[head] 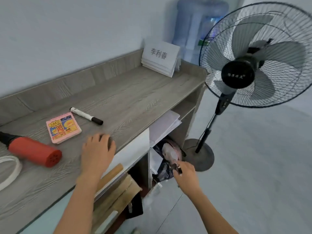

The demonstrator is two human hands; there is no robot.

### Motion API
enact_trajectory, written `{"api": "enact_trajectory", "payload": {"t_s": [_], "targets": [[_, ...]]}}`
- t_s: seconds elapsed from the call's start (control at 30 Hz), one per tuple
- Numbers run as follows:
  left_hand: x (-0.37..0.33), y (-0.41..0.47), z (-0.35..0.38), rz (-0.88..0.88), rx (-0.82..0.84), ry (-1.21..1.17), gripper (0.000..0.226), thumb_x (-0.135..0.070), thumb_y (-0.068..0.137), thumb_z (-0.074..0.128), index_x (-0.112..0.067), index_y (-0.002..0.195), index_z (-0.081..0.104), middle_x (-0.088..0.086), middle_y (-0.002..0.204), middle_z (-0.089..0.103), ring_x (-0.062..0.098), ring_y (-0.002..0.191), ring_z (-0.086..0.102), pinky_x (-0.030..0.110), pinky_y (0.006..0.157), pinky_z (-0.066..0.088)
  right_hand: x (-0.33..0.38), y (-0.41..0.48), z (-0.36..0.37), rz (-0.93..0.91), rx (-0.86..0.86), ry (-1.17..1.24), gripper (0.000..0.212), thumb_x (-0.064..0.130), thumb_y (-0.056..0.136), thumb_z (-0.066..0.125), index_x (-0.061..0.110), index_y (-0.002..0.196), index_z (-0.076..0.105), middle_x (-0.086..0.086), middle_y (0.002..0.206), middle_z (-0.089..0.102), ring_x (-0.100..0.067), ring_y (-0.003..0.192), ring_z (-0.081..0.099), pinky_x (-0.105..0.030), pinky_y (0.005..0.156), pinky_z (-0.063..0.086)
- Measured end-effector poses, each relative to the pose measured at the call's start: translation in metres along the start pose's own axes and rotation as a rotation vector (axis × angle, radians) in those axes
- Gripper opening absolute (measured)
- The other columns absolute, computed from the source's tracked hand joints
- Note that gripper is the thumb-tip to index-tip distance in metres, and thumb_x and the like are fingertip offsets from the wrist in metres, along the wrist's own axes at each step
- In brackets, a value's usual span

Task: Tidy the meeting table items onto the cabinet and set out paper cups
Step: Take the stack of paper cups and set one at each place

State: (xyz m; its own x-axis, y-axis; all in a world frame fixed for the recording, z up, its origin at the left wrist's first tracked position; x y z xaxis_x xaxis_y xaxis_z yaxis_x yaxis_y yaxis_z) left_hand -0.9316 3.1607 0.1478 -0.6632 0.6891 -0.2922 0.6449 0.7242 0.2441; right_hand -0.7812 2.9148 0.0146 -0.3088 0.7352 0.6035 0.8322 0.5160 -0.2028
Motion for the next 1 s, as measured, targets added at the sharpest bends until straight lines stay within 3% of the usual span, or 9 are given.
{"api": "enact_trajectory", "payload": {"t_s": [0.1,0.2,0.37,0.5,0.57,0.7,0.83,1.0], "targets": [[-0.033,-0.044,0.002,-0.021,-0.098,-0.12,0.033,-0.022,0.084,0.045,0.001,0.1,0.063,0.023,0.102,0.064,0.042,0.094,0.054,0.049,0.077,0.043,-0.053,-0.028,-0.016,0.059,-0.017,-0.024,0.04,0.028,0.092,0.045,0.019,0.13,0.043,-0.003,0.136,0.045,-0.019,0.13,0.033,-0.033,0.105,0.029],[-0.09,-0.092,0.026,-0.015,-0.108,-0.291,0.024,-0.012,0.087,0.053,0.003,0.103,0.061,0.023,0.105,0.064,0.042,0.099,0.053,0.051,0.083,0.044,-0.109,-0.064,-0.047,0.124,-0.045,-0.032,0.04,0.03,0.092,0.043,0.019,0.131,0.042,0.0,0.138,0.043,-0.017,0.132,0.031,-0.031,0.106,0.026],[-0.231,-0.187,0.124,0.128,0.292,-0.451,0.024,-0.01,0.086,0.056,0.003,0.106,0.062,0.021,0.105,0.064,0.037,0.1,0.056,0.045,0.085,0.045,-0.232,-0.16,-0.113,0.3,-0.201,0.013,0.038,0.032,0.092,0.045,0.018,0.127,0.047,0.001,0.135,0.047,-0.018,0.129,0.035,-0.03,0.105,0.03],[-0.346,-0.308,0.192,0.383,0.781,-0.468,0.032,-0.026,0.087,0.05,-0.003,0.107,0.063,0.013,0.108,0.066,0.028,0.105,0.057,0.035,0.089,0.042,-0.323,-0.246,-0.149,0.535,-0.333,0.161,0.036,0.027,0.092,0.047,0.013,0.125,0.049,-0.003,0.133,0.049,-0.02,0.127,0.036,-0.029,0.103,0.031],[-0.385,-0.35,0.204,0.521,0.909,-0.426,0.037,-0.033,0.085,0.045,-0.007,0.104,0.064,0.009,0.107,0.066,0.024,0.104,0.057,0.032,0.089,0.041,-0.353,-0.286,-0.158,0.617,-0.418,0.199,0.035,0.027,0.091,0.048,0.013,0.123,0.051,-0.003,0.13,0.051,-0.02,0.126,0.037,-0.029,0.103,0.033],[-0.459,-0.395,0.214,0.69,0.952,-0.392,0.021,-0.018,0.089,0.05,-0.006,0.098,0.065,0.009,0.101,0.066,0.02,0.091,0.056,0.026,0.073,0.038,-0.405,-0.369,-0.167,0.825,-0.572,0.259,0.033,0.028,0.091,0.049,0.013,0.12,0.053,-0.004,0.128,0.053,-0.021,0.123,0.041,-0.03,0.101,0.035],[-0.52,-0.439,0.227,0.829,0.999,-0.369,0.019,-0.016,0.09,0.05,-0.005,0.094,0.064,0.008,0.092,0.065,0.025,0.088,0.058,0.025,0.068,0.034,-0.445,-0.438,-0.179,1.008,-0.722,0.295,0.033,0.026,0.091,0.05,0.01,0.119,0.055,-0.006,0.125,0.054,-0.022,0.121,0.042,-0.029,0.099,0.035],[-0.612,-0.484,0.24,0.956,1.026,-0.357,0.02,-0.015,0.089,0.048,-0.013,0.07,0.055,-0.002,0.064,0.053,0.022,0.068,0.051,0.024,0.05,0.032,-0.49,-0.482,-0.213,1.141,-0.882,0.308,0.028,0.021,0.089,0.054,0.007,0.113,0.06,-0.008,0.117,0.06,-0.023,0.114,0.049,-0.026,0.094,0.035]]}}
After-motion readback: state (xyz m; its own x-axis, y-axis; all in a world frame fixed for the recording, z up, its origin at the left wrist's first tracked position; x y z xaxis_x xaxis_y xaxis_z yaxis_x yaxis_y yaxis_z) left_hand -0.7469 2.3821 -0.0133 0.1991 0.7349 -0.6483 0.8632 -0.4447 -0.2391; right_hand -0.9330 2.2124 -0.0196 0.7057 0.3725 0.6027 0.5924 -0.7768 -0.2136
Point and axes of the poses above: each hand's wrist, its own y-axis towards the middle knuckle, its own z-axis out of the palm, x = y × z, the point moved 9 cm from there along y, towards the middle knuckle
